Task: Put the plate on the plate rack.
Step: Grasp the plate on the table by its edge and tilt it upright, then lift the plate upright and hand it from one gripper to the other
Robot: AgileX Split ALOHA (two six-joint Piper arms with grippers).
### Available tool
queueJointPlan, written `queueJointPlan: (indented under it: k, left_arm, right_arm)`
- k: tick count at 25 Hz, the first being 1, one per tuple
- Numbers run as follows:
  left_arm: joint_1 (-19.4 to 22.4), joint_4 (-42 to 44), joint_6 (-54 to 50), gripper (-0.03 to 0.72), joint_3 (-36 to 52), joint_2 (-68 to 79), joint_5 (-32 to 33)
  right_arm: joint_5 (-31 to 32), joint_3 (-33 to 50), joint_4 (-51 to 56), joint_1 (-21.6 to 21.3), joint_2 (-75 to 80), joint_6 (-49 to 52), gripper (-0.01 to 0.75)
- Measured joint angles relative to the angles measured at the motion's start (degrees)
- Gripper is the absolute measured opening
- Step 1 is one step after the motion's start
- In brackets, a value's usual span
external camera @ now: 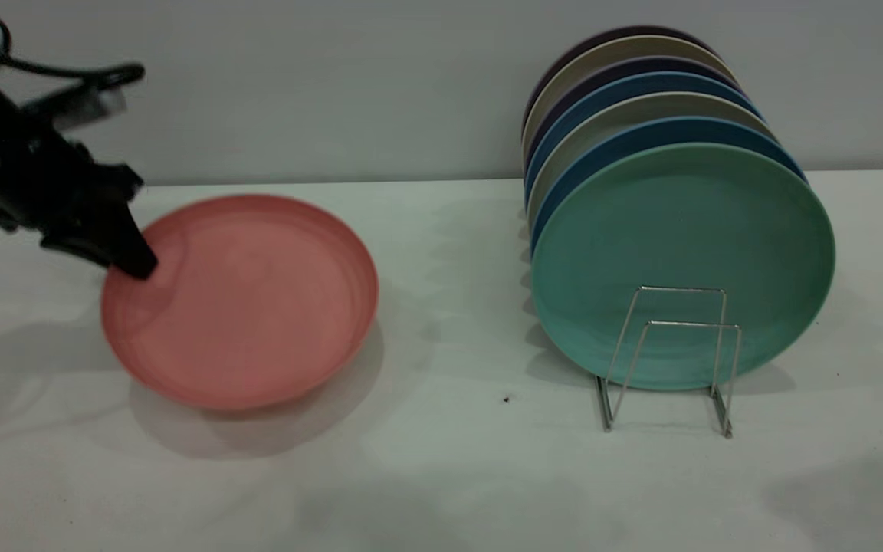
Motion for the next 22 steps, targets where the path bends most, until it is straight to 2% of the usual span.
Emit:
queueJointPlan:
  k: [6, 15, 22]
  left_arm:
    - [0.0, -0.5, 9.0, 0.019, 0.1, -2.6, 6.0]
    - [-0.6, -6.3, 20.9, 0.019, 0.1, -5.5, 13.5]
    - [-6.3, -5.8, 27.5, 0.019, 0.1, -7.3, 15.9]
  right_arm:
    - [2.3, -3.8, 8.7, 0.0, 1.5, -10.5, 0.367]
    - [9.9, -10.9, 23.5, 0.0, 9.1, -31.0, 0.367]
    - [17.1, -16.7, 30.1, 0.0, 15.0, -40.6, 0.367]
